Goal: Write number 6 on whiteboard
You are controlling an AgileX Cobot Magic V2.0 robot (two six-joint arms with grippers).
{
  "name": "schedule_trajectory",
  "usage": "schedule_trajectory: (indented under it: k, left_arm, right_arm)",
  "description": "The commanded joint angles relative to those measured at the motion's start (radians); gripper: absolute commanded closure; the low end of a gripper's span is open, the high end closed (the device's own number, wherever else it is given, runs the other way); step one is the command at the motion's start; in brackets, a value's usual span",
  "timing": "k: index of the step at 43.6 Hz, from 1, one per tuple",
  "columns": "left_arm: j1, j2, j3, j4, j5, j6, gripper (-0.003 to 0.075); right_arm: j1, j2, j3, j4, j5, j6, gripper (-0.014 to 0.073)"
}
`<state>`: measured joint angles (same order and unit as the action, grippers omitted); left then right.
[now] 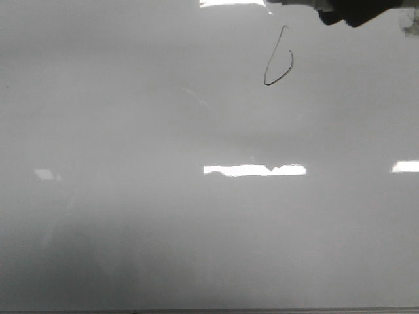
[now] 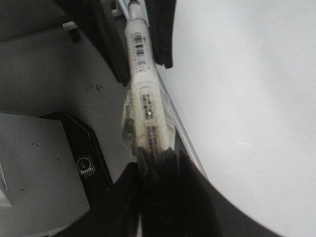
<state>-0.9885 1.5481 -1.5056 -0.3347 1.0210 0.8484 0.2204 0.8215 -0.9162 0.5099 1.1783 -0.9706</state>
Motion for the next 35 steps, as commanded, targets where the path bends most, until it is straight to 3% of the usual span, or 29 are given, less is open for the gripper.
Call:
schedule_trajectory:
  k: [1, 5, 8, 16, 21, 24, 27, 35]
  left_arm:
    - [-0.001, -0.036, -0.034, -0.003, -0.05, -0.037, 0.0624]
    - [-0.001, -0.036, -0.034, 0.081, -0.05, -0.116, 0.0624]
    - [-0.001, -0.036, -0.034, 0.185, -0.05, -0.211, 0.0624]
    - [-0.001, -0.038, -0.034, 0.569, -0.021, -0.644, 0.0624]
    - [0.004, -0.054, -0.034, 0.877, 0.111, -0.928, 0.0624]
    - [0.031, -0.078, -0.032, 0.981, 0.18, -1.027, 0.0624]
    - [0.079, -0.126, -0.004, 1.021, 0.186, -1.078, 0.0624]
    - [0.287, -0.326, 0.168, 1.017, 0.031, -1.182, 0.0624]
  right_arm:
    - [-0.001, -0.006, -0.025, 0.05, -0.041, 0.006, 0.0237]
    - [-0.002, -0.006, -0.025, 0.038, -0.05, 0.006, 0.0104]
    - [-0.005, -0.006, -0.027, 0.004, -0.052, 0.021, 0.0059]
    - [-0.005, -0.006, -0.036, -0.079, -0.119, 0.184, 0.0065]
    - [-0.005, -0.006, -0.036, -0.102, -0.164, 0.238, 0.0065]
    - [-0.005, -0.006, -0.036, -0.104, -0.173, 0.238, 0.0065]
    - [-0.005, -0.006, -0.036, -0.104, -0.177, 0.238, 0.0065]
    - [-0.005, -0.006, -0.036, -0.104, -0.177, 0.238, 0.0065]
